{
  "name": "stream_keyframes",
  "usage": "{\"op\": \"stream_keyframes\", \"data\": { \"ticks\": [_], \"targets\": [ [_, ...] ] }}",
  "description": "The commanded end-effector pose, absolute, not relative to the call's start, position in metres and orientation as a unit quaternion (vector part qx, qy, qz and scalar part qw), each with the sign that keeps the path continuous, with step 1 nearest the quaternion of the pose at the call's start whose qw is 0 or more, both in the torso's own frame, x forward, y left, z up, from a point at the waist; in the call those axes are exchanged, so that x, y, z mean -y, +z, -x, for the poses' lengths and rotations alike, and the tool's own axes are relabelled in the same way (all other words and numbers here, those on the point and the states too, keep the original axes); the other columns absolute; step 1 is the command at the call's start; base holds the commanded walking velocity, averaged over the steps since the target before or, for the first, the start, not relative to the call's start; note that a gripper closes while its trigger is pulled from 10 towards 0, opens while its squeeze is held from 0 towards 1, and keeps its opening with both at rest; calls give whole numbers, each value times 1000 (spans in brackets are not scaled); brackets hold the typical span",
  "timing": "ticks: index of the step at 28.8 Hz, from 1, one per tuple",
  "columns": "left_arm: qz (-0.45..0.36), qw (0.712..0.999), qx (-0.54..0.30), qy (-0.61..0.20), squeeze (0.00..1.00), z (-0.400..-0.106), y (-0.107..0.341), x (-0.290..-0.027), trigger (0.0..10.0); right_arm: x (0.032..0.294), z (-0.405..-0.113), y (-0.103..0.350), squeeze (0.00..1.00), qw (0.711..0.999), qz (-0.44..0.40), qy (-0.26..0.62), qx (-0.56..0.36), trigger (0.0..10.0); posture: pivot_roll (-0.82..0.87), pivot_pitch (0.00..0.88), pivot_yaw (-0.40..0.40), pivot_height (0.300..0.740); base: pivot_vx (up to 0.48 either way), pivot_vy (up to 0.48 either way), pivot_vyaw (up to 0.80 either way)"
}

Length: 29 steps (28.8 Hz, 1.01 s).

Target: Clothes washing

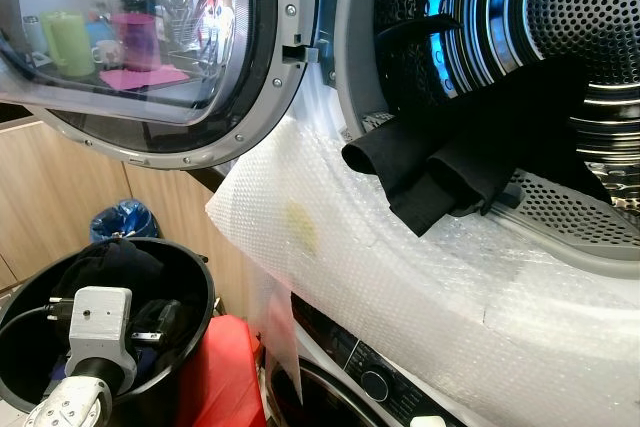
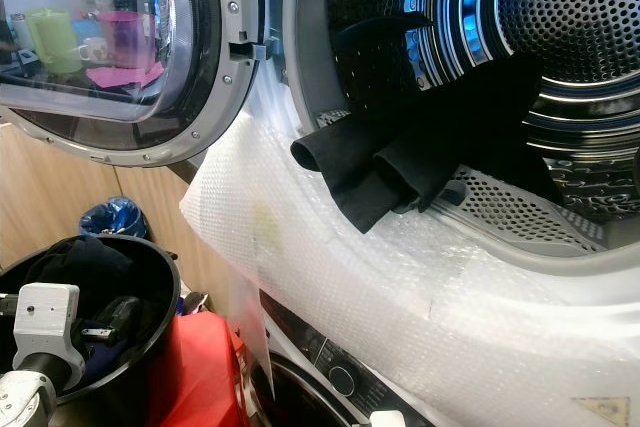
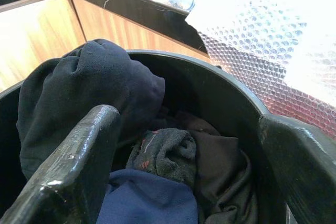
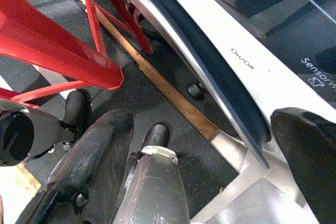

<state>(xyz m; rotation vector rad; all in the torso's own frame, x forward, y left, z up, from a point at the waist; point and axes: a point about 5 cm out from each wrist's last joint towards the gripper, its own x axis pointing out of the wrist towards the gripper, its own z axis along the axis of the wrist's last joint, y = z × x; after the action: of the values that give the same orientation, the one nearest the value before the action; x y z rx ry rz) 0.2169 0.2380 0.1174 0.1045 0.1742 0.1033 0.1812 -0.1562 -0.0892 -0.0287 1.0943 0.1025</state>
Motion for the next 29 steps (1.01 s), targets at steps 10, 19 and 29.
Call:
{"op": "stream_keyframes", "data": {
  "ticks": [10, 19, 29],
  "targets": [
    [7, 954, -152, 259, 0, -192, 119, -294, 10000, 154, -182, -89, 0, 851, 12, 49, -523, 10000, 289, 9, -107, 740, 0, 0, 0],
    [19, 955, -219, 200, 1000, -188, 102, -289, 10000, 160, -183, -88, 0, 850, 20, 49, -525, 10000, 287, 20, -130, 740, 0, 0, 0],
    [8, 970, -199, 140, 1000, -194, 121, -278, 10000, 164, -185, -87, 0, 850, 31, 52, -523, 10000, 292, 5, -141, 740, 0, 0, 0]
  ]
}}
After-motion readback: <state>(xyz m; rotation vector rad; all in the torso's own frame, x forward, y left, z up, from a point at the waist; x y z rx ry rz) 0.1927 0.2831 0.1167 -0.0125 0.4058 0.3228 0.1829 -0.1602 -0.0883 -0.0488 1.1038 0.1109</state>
